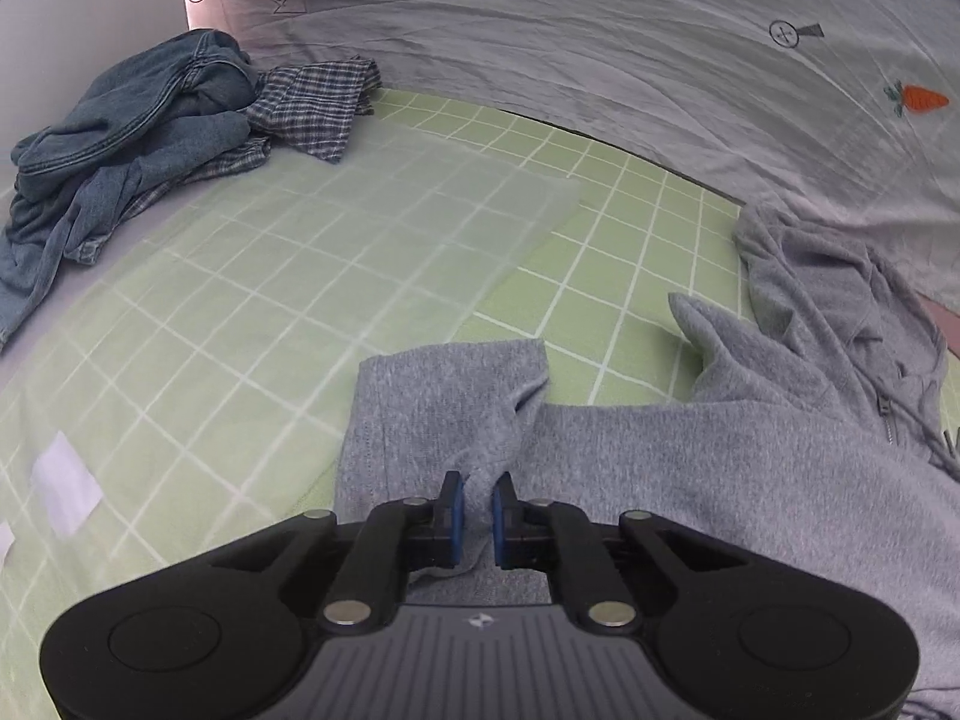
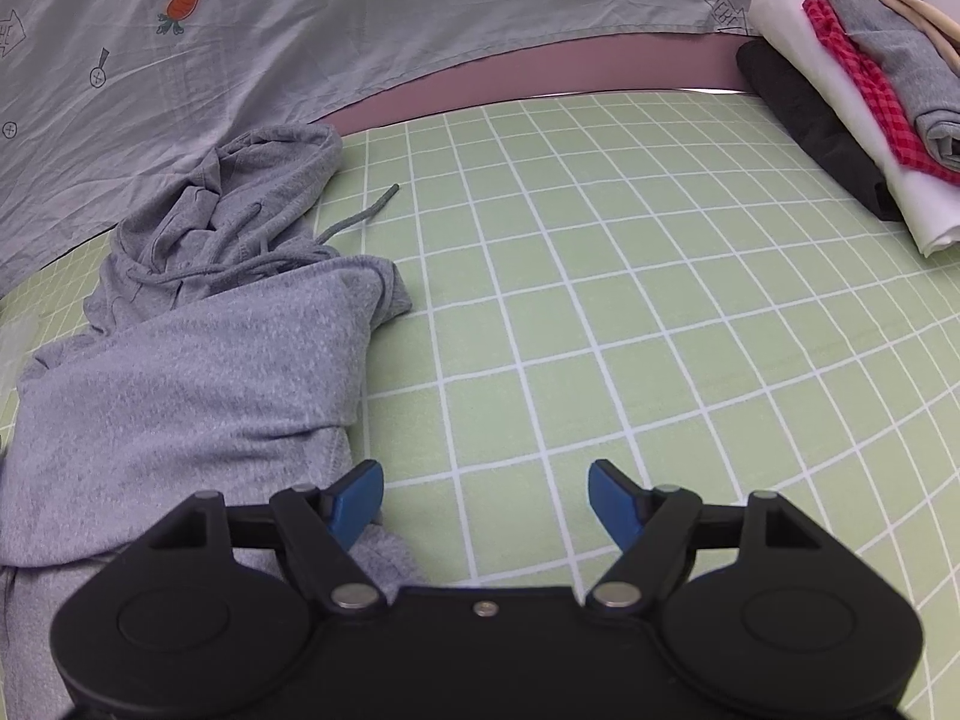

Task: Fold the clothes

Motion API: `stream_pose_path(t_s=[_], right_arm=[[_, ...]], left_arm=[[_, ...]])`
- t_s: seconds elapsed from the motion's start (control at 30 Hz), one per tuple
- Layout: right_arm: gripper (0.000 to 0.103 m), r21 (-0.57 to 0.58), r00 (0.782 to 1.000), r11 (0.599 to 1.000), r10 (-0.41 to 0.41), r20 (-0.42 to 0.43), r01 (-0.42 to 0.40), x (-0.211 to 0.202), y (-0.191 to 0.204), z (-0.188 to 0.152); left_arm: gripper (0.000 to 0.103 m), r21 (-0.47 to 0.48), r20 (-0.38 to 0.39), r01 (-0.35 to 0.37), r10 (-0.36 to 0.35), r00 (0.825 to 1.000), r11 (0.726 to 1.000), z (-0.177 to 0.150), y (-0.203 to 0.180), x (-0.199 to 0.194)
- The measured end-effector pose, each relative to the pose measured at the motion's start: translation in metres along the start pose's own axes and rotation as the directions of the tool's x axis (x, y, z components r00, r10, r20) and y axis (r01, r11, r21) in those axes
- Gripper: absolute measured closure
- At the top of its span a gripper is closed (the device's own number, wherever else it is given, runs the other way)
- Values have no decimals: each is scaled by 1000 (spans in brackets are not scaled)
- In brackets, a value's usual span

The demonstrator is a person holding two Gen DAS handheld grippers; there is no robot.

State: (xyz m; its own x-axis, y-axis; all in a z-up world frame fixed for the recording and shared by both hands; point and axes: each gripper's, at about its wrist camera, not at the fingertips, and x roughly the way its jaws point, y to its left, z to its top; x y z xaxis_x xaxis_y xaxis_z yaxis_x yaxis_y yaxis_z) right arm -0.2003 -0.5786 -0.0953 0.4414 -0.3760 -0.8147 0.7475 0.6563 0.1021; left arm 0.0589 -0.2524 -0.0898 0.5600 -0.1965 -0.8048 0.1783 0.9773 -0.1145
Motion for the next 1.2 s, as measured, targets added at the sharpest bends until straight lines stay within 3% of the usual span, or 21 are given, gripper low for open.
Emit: stream_pose_path(t_s=[0.23, 0.4, 0.5, 0.57, 0.6, 0.67, 0.77, 0.93, 1.2], right_arm=[[27, 21, 1000, 1000, 10, 14, -10, -4, -5, 0], [27, 38, 1000, 999, 8, 29, -9, -7, -11, 0], [27, 55, 999, 998, -6, 34, 5, -7, -16, 0], [27, 67, 999, 998, -15, 39, 13, -8, -19, 1], [27, 72, 999, 997, -20, 44, 16, -9, -20, 1], [27, 76, 998, 997, -28, 60, 23, -12, -21, 3], [27, 76, 995, 996, -50, 86, 43, -15, -17, 8], [27, 12, 992, 999, -35, 124, 34, -20, 15, 14], [29, -148, 984, 986, 95, 154, -72, -27, 99, -2]], left_arm=[[93, 6, 42, 178, -178, 983, 984, -1, -40, -36], [93, 69, -20, 301, -300, 954, 951, -20, -92, -51], [81, 134, -103, 301, -289, 952, 944, -40, -119, -42], [59, 144, -148, 297, -276, 950, 944, -48, -123, -38], [53, 138, -152, 299, -278, 948, 944, -49, -120, -38], [35, 129, -122, 286, -271, 955, 950, -46, -111, -45], [31, 119, -71, 249, -242, 968, 961, -39, -96, -55], [28, 147, -40, 87, -81, 996, 985, -32, -67, -56], [28, 129, -86, 18, -7, 996, 991, -39, -13, -53]])
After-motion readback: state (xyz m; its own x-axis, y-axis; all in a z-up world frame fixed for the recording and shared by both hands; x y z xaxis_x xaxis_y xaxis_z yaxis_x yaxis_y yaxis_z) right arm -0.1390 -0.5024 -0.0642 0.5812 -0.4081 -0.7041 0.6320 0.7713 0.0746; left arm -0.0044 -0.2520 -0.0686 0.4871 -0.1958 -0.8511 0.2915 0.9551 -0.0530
